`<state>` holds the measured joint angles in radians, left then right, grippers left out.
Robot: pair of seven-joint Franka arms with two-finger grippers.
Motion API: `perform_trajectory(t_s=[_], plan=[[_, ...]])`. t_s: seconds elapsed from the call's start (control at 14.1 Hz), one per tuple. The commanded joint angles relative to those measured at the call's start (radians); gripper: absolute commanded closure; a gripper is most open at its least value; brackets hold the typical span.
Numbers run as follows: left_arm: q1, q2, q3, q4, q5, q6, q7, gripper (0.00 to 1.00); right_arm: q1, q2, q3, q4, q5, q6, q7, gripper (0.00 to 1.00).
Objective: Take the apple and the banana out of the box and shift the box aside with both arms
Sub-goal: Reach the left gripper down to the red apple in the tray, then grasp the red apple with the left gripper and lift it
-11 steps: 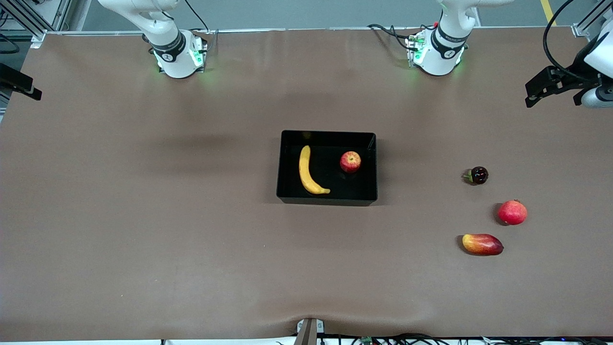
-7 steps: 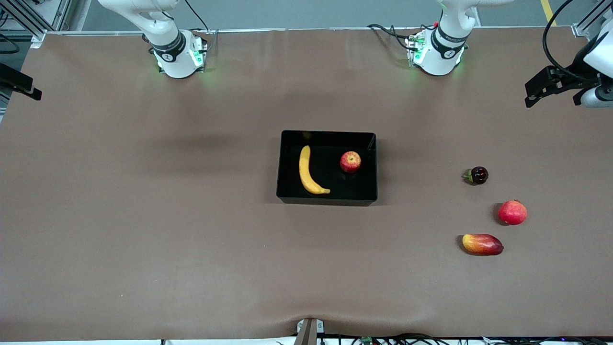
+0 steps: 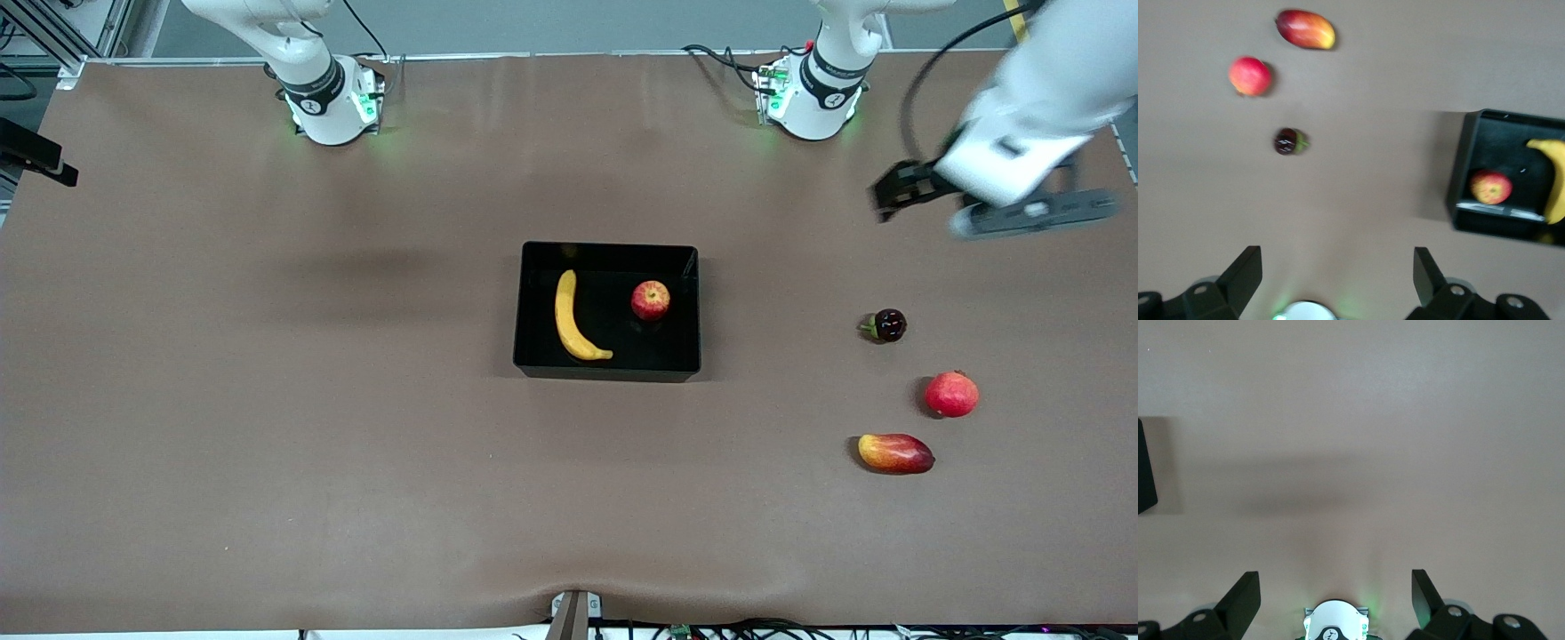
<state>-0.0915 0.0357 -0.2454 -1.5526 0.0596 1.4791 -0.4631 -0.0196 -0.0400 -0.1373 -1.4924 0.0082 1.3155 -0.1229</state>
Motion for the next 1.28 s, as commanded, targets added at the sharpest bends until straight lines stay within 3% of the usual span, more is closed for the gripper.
perform_trajectory(t_s=[0.0, 0.28, 0.78, 1.21], plan=[[-0.051, 0.116, -0.083, 0.011, 0.022, 0.068, -0.248, 0.00, -0.022, 0.002, 0.012, -0.002, 0.015, -0.002, 0.000, 0.00], [-0.201, 0.255, -0.098, -0.032, 0.035, 0.229, -0.553, 0.00, -0.022, 0.002, 0.012, 0.000, 0.015, -0.002, 0.000, 0.00], [-0.356, 0.561, -0.100, -0.046, 0.218, 0.481, -0.888, 0.00, -0.023, 0.002, 0.012, 0.000, 0.015, -0.002, 0.000, 0.00], [-0.369, 0.625, -0.100, -0.110, 0.298, 0.517, -0.924, 0.00, -0.023, 0.002, 0.012, -0.002, 0.015, -0.002, 0.000, 0.00]])
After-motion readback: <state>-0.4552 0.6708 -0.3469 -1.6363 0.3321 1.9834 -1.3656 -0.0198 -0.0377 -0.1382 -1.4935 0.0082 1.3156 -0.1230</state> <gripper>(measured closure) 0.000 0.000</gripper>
